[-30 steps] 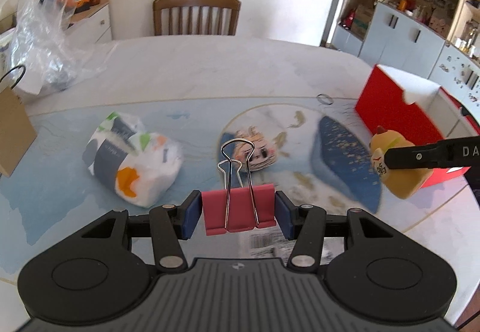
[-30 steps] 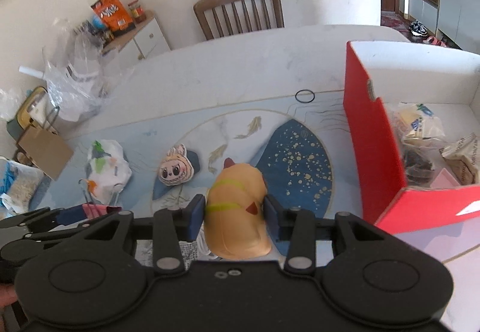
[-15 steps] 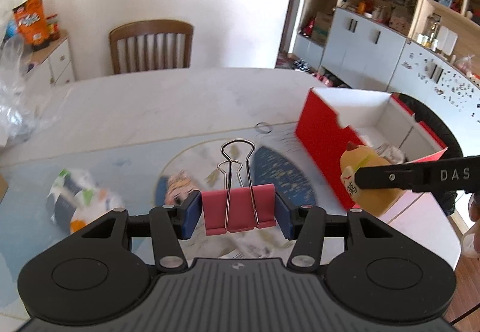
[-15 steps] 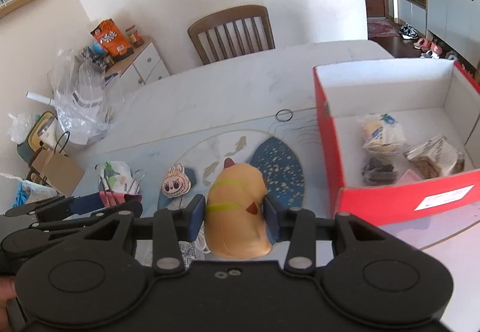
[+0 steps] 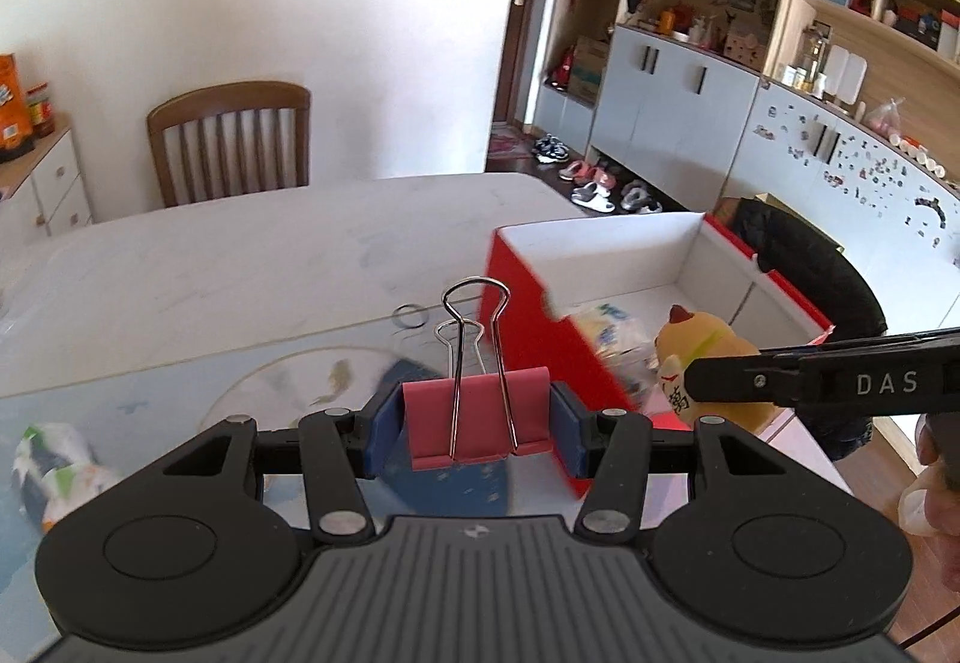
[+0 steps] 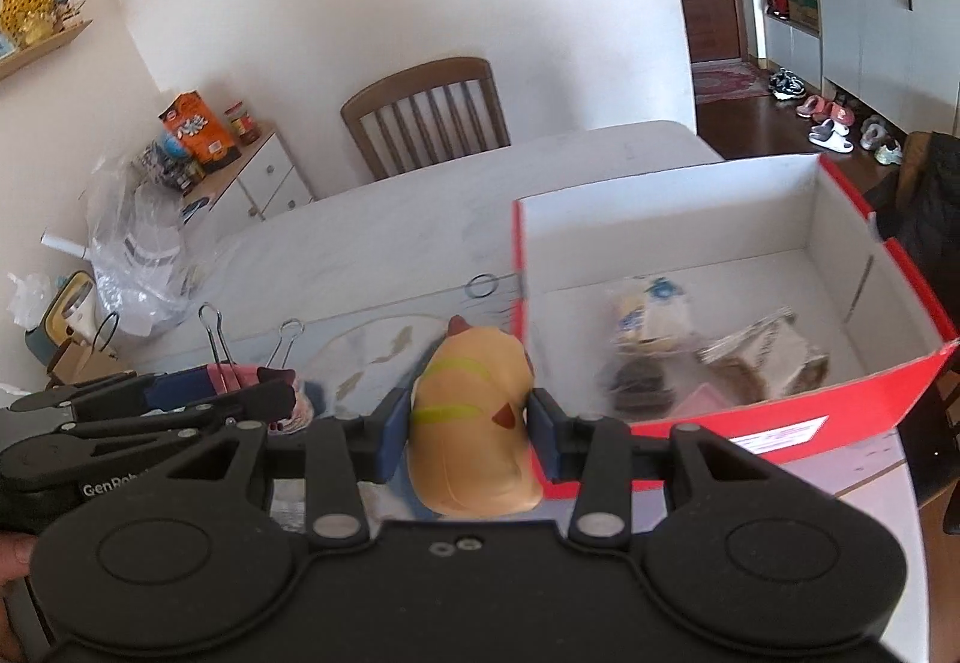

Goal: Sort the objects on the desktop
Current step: 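Carry the pink clip and yellow plush over the red box with both tools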

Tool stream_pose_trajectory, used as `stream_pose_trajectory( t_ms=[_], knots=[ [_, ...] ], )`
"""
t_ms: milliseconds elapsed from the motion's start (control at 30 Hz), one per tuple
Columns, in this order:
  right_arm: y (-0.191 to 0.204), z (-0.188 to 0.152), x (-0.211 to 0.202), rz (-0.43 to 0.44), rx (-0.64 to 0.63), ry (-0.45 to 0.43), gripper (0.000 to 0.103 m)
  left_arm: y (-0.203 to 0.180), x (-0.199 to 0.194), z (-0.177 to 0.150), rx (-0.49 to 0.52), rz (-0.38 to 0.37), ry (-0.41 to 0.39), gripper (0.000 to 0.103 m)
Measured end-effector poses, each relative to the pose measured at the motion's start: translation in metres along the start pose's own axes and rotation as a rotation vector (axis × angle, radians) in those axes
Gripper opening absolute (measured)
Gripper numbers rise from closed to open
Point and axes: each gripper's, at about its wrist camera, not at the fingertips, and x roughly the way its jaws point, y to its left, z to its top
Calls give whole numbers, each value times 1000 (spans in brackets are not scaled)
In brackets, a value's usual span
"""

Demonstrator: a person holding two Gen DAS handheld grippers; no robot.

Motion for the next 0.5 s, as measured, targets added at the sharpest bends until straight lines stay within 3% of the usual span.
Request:
stream_pose_trajectory(
  t_ms=[500],
  knots=[
    [-78, 18, -14, -42, 12, -16, 42, -86, 47, 27, 98, -59, 15, 51]
  ],
)
